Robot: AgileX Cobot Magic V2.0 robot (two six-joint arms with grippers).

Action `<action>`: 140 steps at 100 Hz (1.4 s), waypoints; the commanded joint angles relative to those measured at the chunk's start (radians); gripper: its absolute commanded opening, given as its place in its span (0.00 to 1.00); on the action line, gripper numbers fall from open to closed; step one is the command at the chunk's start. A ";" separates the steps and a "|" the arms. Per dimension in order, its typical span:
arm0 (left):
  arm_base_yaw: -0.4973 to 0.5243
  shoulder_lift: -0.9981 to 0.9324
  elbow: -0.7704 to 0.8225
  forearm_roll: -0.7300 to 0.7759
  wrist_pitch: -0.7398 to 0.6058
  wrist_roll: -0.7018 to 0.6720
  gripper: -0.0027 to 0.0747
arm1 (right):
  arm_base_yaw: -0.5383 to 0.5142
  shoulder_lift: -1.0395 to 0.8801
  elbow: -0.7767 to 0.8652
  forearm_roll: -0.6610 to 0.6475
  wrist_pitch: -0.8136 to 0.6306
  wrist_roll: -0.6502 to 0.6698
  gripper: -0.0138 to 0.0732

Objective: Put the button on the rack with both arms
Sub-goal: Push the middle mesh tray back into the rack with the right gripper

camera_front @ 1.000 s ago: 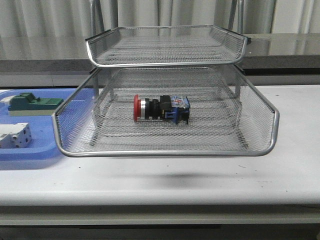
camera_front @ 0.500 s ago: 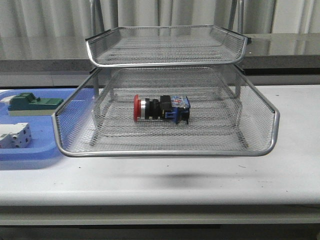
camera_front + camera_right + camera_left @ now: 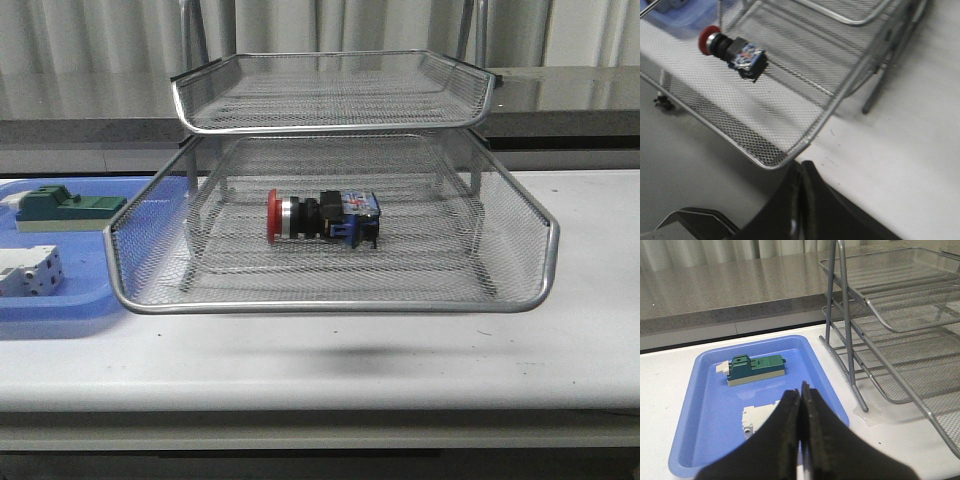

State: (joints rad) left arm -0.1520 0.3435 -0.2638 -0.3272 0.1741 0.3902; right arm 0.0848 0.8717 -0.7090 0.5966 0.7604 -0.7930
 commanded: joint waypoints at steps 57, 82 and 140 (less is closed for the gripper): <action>0.004 0.009 -0.028 -0.015 -0.081 -0.007 0.01 | 0.430 0.430 -0.029 0.112 -0.246 -0.375 0.08; 0.004 0.009 -0.028 -0.015 -0.081 -0.007 0.01 | 0.547 0.552 -0.029 0.054 -0.334 -0.375 0.08; 0.004 0.009 -0.028 -0.015 -0.081 -0.007 0.01 | 0.519 0.751 -0.223 -0.039 -0.492 -0.375 0.08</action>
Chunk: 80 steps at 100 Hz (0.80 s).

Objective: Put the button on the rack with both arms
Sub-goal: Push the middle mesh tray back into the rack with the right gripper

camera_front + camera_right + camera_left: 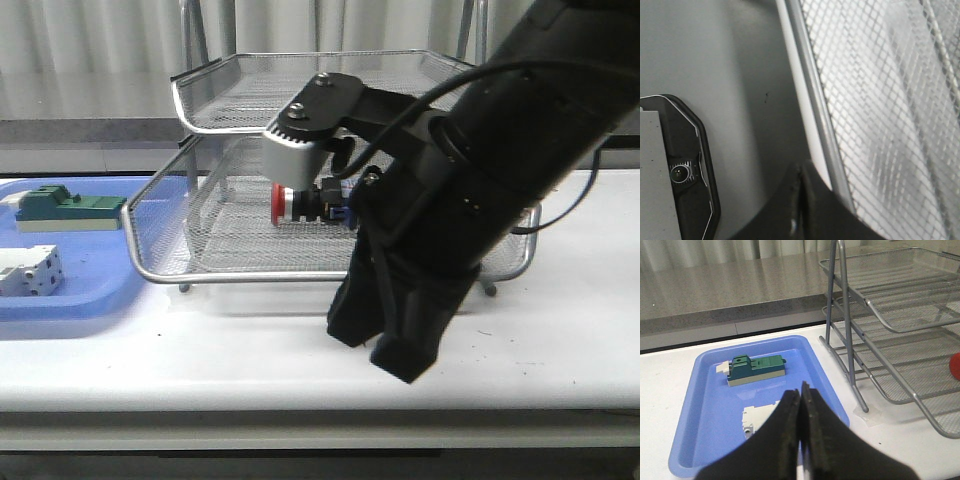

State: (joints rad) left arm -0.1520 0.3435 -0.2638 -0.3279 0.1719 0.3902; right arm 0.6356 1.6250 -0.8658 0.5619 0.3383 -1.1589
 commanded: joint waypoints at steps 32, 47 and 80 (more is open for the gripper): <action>0.004 0.009 -0.028 -0.015 -0.079 -0.007 0.01 | -0.159 0.088 -0.219 -0.008 -0.055 -0.009 0.08; 0.004 0.009 -0.028 -0.015 -0.079 -0.007 0.01 | -0.169 0.084 -0.232 -0.008 -0.046 -0.009 0.08; 0.004 0.009 -0.028 -0.015 -0.079 -0.007 0.01 | -0.141 0.045 -0.234 0.011 0.169 0.117 0.09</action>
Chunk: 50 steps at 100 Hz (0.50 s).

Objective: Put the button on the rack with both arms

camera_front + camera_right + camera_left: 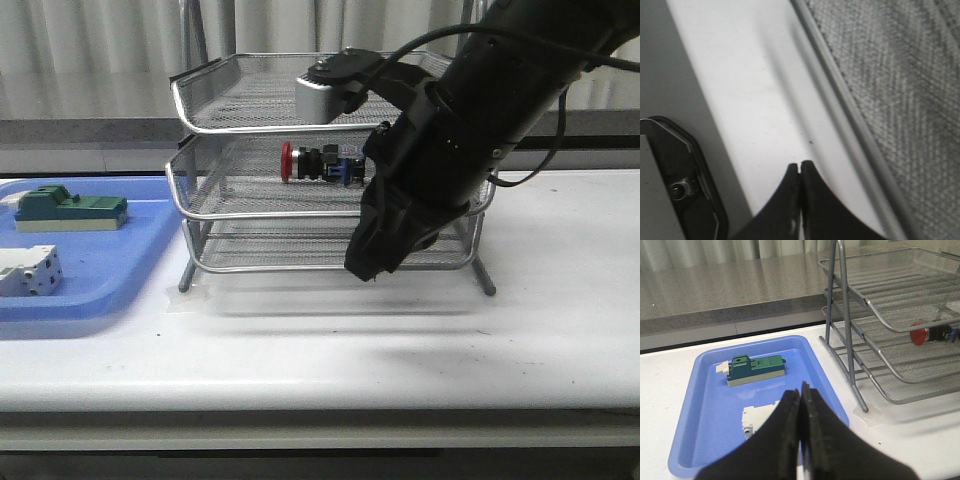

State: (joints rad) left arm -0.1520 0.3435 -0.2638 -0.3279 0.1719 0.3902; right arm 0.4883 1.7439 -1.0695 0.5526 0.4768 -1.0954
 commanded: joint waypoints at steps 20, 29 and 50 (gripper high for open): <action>0.004 0.009 -0.028 -0.015 -0.079 -0.007 0.01 | 0.006 -0.186 -0.026 -0.022 0.056 0.220 0.09; 0.004 0.009 -0.028 -0.015 -0.079 -0.007 0.01 | 0.005 -0.250 -0.026 -0.100 0.057 0.334 0.09; 0.004 0.009 -0.028 -0.015 -0.079 -0.007 0.01 | 0.004 -0.404 -0.026 -0.420 0.106 0.705 0.09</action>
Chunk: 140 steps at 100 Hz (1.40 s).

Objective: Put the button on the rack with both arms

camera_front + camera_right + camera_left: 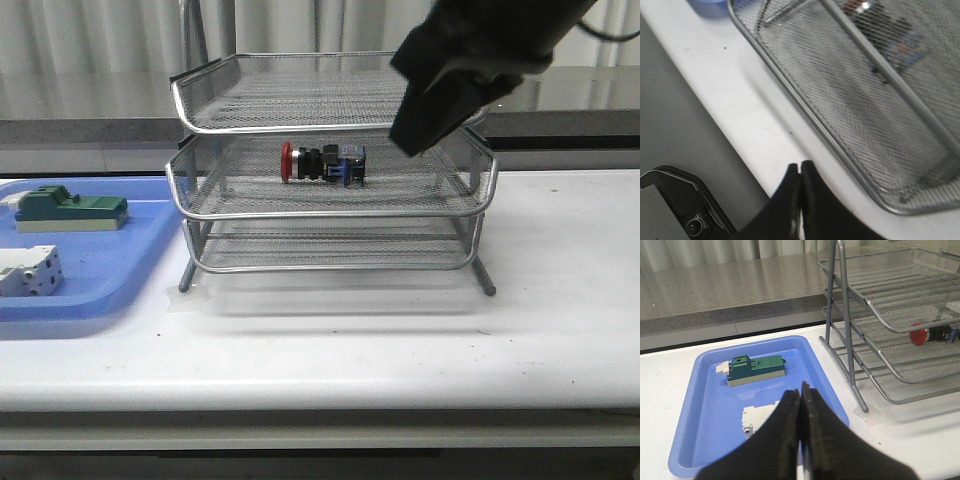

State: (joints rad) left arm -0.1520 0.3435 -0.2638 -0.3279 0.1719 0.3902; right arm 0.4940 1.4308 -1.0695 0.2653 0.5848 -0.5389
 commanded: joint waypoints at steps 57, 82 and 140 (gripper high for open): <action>0.004 0.009 -0.028 -0.015 -0.079 -0.007 0.01 | -0.042 -0.575 0.171 -0.584 0.142 0.648 0.09; 0.004 0.009 -0.028 -0.015 -0.079 -0.007 0.01 | -0.079 -0.779 0.267 -0.584 0.214 0.663 0.09; 0.004 0.009 -0.028 -0.015 -0.079 -0.007 0.01 | -0.079 -0.996 0.316 -0.584 0.220 0.671 0.09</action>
State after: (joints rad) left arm -0.1520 0.3435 -0.2638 -0.3279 0.1719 0.3902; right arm 0.4218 0.4285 -0.7309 -0.2916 0.8652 0.1308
